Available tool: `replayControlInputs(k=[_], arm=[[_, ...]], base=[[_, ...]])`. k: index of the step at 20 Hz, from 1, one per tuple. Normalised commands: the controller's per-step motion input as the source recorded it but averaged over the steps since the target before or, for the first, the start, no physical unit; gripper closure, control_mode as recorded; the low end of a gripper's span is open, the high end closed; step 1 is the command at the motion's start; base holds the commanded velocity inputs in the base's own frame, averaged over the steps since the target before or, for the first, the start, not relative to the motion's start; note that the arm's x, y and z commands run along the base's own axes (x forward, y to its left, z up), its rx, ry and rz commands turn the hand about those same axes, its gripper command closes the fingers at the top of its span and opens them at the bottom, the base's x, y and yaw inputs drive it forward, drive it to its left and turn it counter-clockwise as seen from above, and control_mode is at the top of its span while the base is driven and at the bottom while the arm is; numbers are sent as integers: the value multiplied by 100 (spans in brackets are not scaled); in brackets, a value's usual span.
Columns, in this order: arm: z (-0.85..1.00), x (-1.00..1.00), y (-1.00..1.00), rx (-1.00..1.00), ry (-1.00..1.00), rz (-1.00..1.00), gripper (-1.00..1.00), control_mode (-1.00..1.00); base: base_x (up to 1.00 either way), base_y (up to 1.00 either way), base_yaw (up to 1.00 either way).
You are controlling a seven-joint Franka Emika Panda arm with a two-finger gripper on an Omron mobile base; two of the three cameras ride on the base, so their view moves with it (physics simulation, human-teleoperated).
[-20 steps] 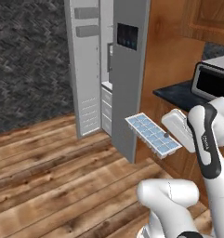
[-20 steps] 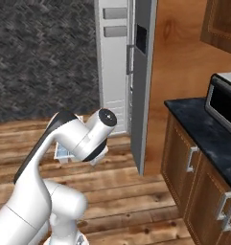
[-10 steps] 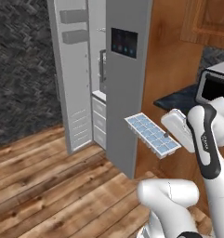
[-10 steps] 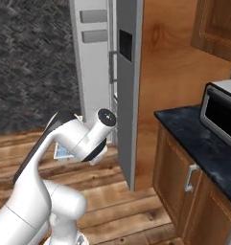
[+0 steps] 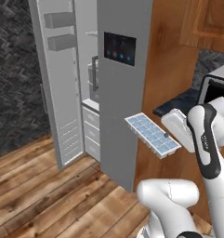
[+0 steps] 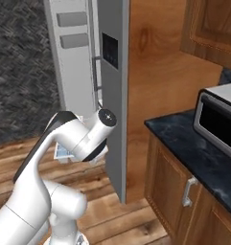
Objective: The ice cube tray has been filled with water. Take the tray and place it in the freezer to make ice. Close the freezer door after placing the tray.
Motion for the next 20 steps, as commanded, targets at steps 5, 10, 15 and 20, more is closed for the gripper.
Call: replayControlInputs(k=[5,10,15,20], arm=[[0,0,0,0,0,0,100,100],[0,0,0,0,0,0,100,100],[0,0,0,0,0,0,100,100],[0,0,0,0,0,0,100,100]], base=[[67,20,-18],[71,35,-9],[68,29,-6],[66,13,-9]])
